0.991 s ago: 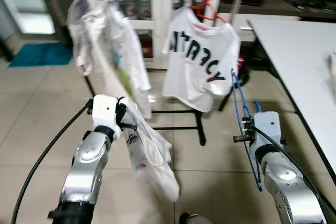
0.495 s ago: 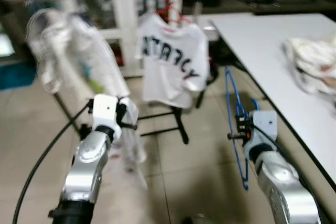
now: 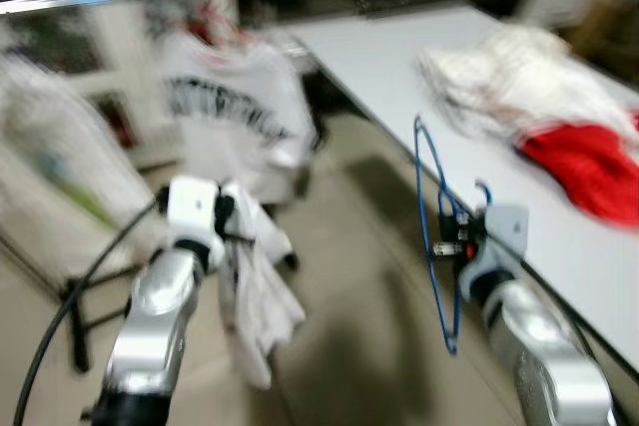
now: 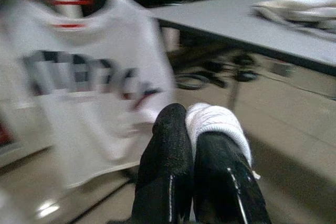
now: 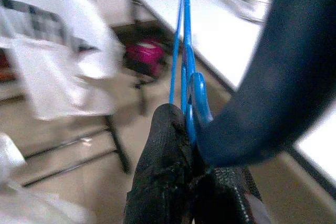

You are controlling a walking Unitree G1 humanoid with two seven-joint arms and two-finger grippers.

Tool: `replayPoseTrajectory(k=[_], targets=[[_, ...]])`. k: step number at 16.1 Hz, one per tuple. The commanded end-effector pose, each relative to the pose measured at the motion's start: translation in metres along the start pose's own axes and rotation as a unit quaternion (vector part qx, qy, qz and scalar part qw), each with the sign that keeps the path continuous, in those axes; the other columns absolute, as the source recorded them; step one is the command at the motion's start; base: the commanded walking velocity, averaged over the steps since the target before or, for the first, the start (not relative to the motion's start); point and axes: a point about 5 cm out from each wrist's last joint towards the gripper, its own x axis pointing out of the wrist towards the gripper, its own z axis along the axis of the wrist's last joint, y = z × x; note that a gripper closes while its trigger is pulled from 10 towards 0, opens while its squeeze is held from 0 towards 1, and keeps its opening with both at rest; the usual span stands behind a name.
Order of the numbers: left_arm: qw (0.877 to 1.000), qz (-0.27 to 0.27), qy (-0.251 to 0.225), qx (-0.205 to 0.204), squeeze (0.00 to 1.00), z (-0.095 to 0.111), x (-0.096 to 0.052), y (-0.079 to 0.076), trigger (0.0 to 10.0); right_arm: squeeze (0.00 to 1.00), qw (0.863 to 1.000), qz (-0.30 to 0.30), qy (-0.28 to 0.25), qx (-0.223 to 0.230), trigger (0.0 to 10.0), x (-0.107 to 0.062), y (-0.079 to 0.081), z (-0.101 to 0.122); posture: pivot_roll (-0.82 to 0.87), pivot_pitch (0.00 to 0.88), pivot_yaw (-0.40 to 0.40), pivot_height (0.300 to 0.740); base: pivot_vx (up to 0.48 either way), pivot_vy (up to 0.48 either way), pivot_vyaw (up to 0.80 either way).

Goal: Hang hanger

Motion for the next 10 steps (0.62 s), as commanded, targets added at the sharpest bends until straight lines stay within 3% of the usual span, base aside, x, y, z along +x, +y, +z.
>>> replayPoseTrajectory(k=[1,4,10], targets=[[1.000,-0.012,-0.011,0.004,0.00,0.0071,-0.0005,-0.0061,10.0,0.00,1.000,-0.002,-0.007,0.002,10.0,-0.0011,-0.0026,0.0049,-0.14,0.000,-0.027,0.740,0.000,0.000,-0.80],[1.000,-0.018,-0.005,0.010,0.00,0.0072,-0.0051,-0.0083,10.0,0.00,1.000,-0.008,-0.001,0.026,10.0,-0.0041,-0.0018,0.0037,-0.14,0.000,-0.039,0.740,0.000,0.000,-0.80],[0.999,-0.022,-0.026,-0.015,0.00,0.0125,-0.0077,-0.0140,10.0,0.00,1.000,-0.003,-0.022,0.005,10.0,-0.0057,-0.0013,0.0093,-0.15,0.010,-0.040,0.740,0.000,0.000,-0.80]])
